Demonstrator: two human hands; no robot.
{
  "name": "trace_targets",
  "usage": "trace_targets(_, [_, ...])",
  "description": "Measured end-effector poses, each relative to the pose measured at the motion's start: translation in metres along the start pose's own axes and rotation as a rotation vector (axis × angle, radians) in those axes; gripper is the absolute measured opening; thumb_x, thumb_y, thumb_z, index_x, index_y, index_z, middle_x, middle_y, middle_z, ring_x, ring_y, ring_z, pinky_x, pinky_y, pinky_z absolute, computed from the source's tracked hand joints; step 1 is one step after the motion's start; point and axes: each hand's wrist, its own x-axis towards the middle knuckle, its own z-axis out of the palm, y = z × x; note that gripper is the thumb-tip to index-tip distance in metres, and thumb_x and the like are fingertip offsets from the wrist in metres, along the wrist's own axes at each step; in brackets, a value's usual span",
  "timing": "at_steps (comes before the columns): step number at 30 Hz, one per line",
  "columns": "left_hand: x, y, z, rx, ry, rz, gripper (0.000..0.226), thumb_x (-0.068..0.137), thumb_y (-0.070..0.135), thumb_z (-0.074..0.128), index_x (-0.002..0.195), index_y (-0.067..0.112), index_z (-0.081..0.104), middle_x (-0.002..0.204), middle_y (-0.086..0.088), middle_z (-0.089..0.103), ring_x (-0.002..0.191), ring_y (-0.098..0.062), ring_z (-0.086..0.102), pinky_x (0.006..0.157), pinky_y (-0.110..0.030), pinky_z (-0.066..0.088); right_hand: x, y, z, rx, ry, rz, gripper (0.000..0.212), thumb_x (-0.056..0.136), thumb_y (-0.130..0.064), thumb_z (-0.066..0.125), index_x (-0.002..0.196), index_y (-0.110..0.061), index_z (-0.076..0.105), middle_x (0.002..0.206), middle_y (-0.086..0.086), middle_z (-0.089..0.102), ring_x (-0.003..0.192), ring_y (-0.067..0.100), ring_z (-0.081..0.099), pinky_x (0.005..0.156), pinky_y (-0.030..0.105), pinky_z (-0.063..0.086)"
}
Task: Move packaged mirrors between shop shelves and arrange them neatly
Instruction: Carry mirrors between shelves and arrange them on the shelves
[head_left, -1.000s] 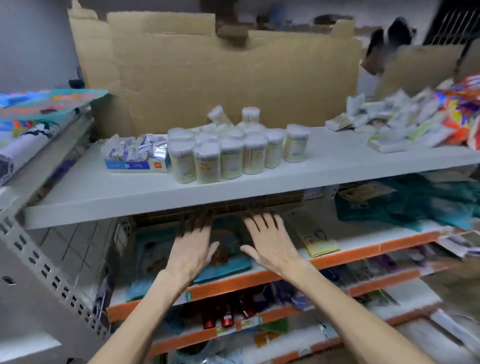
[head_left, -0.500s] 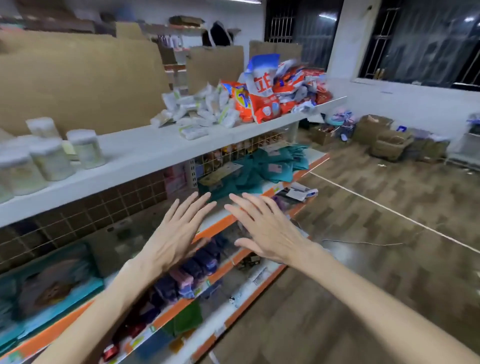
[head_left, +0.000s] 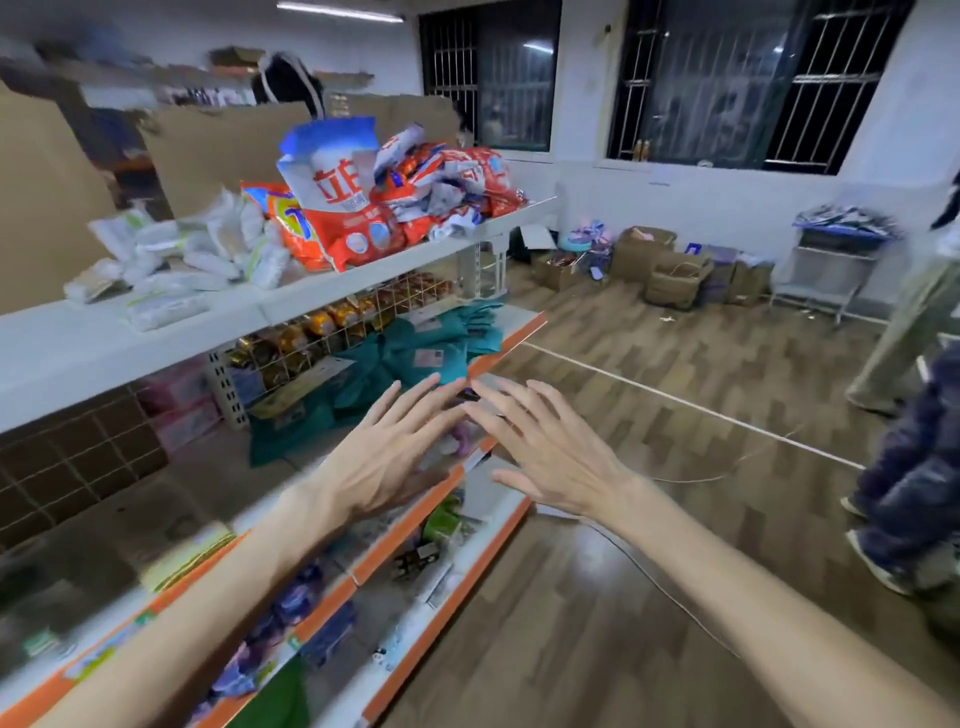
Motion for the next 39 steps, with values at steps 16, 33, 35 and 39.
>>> trace_targets(16, [0.257,-0.054,0.116,-0.063,0.006,-0.208,0.082,0.086,0.059,0.036,0.155,0.02,0.018,0.163,-0.002,0.012,0.149,-0.028,0.012,0.114,-0.058,0.026,0.072,0.248,0.155,-0.112,-0.042,0.107,0.086,0.09,-0.058,0.052,0.157,-0.016,0.016,0.163,0.013,0.013,0.146,0.032,0.026,0.116,0.052,0.026])
trace_targets(33, [0.345,-0.134,0.233,-0.015,-0.116,-0.662,0.09,0.09,0.058,0.05,0.156,0.027,-0.002,0.162,0.007,-0.011,0.15,-0.018,-0.009,0.121,-0.051,0.009,0.236,0.354,0.344,0.18,0.093,-0.193,0.089,0.087,-0.057,0.058,0.156,-0.017,0.019,0.162,0.012,0.018,0.143,0.031,0.031,0.112,0.052,0.031])
trace_targets(35, [0.354,-0.141,0.24,-0.01,-0.134,-0.72,0.093,0.091,0.054,0.054,0.155,0.029,-0.008,0.161,0.009,-0.018,0.149,-0.016,-0.014,0.121,-0.05,0.005,0.256,0.371,0.364,0.209,0.103,-0.219,0.089,0.087,-0.058,0.059,0.156,-0.017,0.019,0.162,0.013,0.018,0.144,0.031,0.03,0.112,0.052,0.031])
trace_targets(39, [0.367,-0.141,0.247,-0.009,-0.139,-0.884,0.091,0.089,0.051,0.058,0.156,0.03,0.0,0.162,0.01,-0.01,0.15,-0.015,-0.007,0.122,-0.048,0.006,0.295,0.387,0.403,0.259,0.098,-0.296,0.091,0.085,-0.054,0.063,0.156,-0.018,0.019,0.162,0.01,0.018,0.146,0.03,0.027,0.116,0.051,0.026])
